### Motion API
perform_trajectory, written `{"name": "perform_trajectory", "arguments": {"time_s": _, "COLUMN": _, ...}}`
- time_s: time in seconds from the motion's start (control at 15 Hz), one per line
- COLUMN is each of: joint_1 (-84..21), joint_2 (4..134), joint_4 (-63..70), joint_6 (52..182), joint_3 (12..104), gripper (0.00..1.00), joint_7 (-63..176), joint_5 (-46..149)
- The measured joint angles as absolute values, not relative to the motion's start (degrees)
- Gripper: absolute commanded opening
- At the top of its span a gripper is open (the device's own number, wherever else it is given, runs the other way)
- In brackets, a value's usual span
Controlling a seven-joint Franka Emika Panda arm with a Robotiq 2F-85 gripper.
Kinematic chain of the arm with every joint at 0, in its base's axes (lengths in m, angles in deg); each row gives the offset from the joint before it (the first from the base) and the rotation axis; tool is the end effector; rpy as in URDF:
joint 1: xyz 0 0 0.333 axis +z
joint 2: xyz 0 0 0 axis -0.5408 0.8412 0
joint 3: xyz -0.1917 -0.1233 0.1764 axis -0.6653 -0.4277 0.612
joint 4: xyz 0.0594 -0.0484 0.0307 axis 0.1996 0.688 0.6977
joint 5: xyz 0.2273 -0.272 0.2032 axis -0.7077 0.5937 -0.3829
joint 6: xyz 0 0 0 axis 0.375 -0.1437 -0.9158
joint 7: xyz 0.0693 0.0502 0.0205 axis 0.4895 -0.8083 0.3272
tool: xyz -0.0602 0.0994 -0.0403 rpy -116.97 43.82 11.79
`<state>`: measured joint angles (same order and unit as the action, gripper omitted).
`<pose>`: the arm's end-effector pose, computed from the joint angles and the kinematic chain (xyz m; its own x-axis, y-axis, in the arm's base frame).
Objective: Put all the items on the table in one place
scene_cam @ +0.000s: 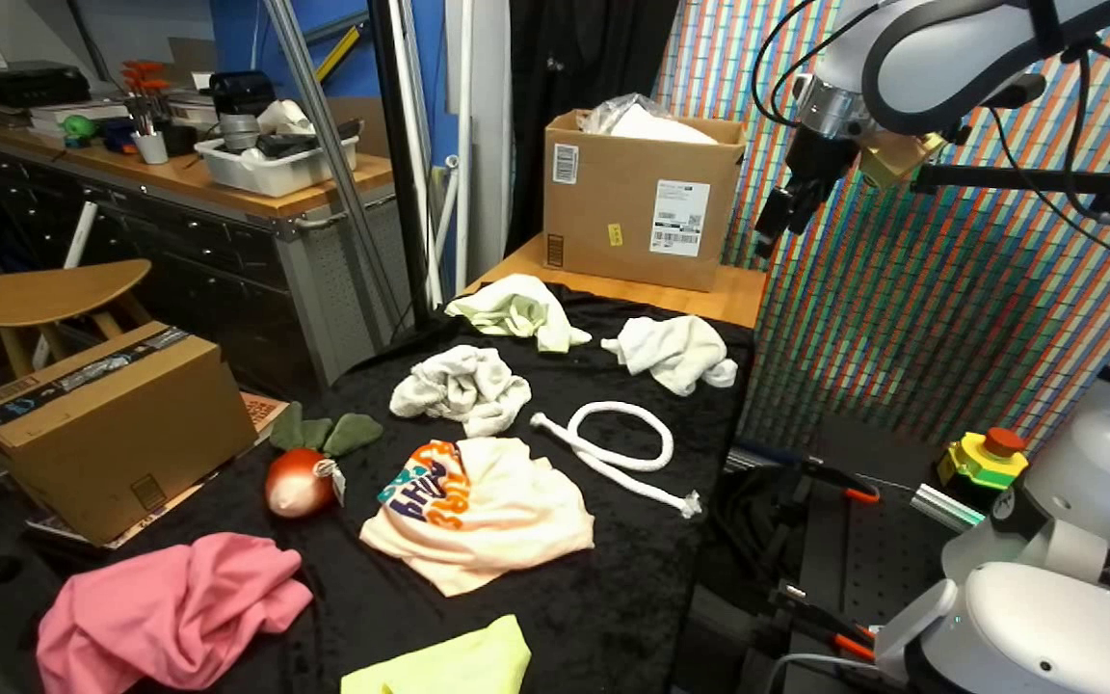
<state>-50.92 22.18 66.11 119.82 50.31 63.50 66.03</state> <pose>0.3623 -0.2038 0.3574 0.9504 -0.2390 0.1989 -0.2714 -0.9498 0.1556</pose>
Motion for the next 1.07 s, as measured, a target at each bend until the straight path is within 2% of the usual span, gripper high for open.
{"name": "perform_trajectory", "arguments": {"time_s": 1.07, "joint_1": -39.07, "joint_2": 31.12, "joint_4": 61.91, "joint_6": 120.41, "joint_3": 67.47, "gripper": 1.00, "joint_7": 54.83, "joint_5": 66.03}}
